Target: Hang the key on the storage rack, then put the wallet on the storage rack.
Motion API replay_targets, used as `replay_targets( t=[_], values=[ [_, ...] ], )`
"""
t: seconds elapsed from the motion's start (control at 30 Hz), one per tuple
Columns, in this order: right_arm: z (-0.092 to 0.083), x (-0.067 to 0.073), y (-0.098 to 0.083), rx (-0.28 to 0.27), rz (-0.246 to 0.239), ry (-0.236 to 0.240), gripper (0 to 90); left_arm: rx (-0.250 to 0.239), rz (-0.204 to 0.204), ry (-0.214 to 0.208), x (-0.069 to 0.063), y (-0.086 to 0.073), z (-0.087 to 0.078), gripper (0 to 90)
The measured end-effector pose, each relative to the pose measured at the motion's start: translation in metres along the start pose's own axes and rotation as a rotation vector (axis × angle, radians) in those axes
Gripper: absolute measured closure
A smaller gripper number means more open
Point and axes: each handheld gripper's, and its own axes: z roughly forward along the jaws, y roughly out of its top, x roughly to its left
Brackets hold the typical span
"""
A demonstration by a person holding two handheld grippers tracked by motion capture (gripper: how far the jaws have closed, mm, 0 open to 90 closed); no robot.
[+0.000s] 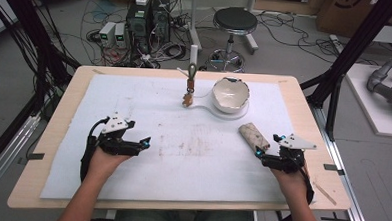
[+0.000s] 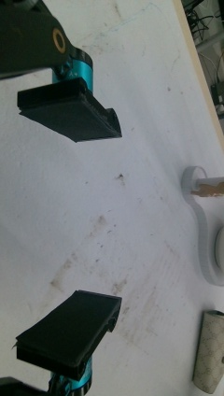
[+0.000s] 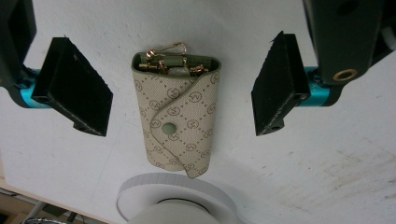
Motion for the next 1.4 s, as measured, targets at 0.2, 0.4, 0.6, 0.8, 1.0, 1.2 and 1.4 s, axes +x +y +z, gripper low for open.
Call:
replay_targets(
  t=[0.2,0.4,0.6,0.8,1.0,1.2,1.4],
  values=[
    [0.004,0.000,0.002,0.002,0.020,-0.001,20.9,-0.025,0.012,0.003,0.002,0.002,-0.007,16.5],
    [0.002,0.000,0.000,0.008,0.015,-0.007,20.9,-0.023,0.023,0.012,0.006,0.006,-0.004,16.5],
    [-0.002,-0.004,-0.002,0.004,0.030,-0.017,20.9,-0.021,0.028,0.014,0.006,0.006,-0.004,16.5],
    [-0.001,-0.004,-0.002,0.004,0.035,-0.013,20.9,-0.013,0.038,0.028,0.009,0.005,-0.008,16.5],
    [0.002,-0.002,0.000,0.005,0.036,-0.007,20.9,-0.012,0.026,0.045,0.011,0.003,-0.012,16.5],
    [0.011,-0.002,0.003,0.021,0.038,0.006,20.8,0.006,0.028,0.041,0.011,0.000,-0.013,16.5],
    [0.024,-0.003,0.005,0.070,0.046,-0.005,20.3,0.011,0.018,0.054,0.014,-0.006,-0.021,16.4]
  ],
)
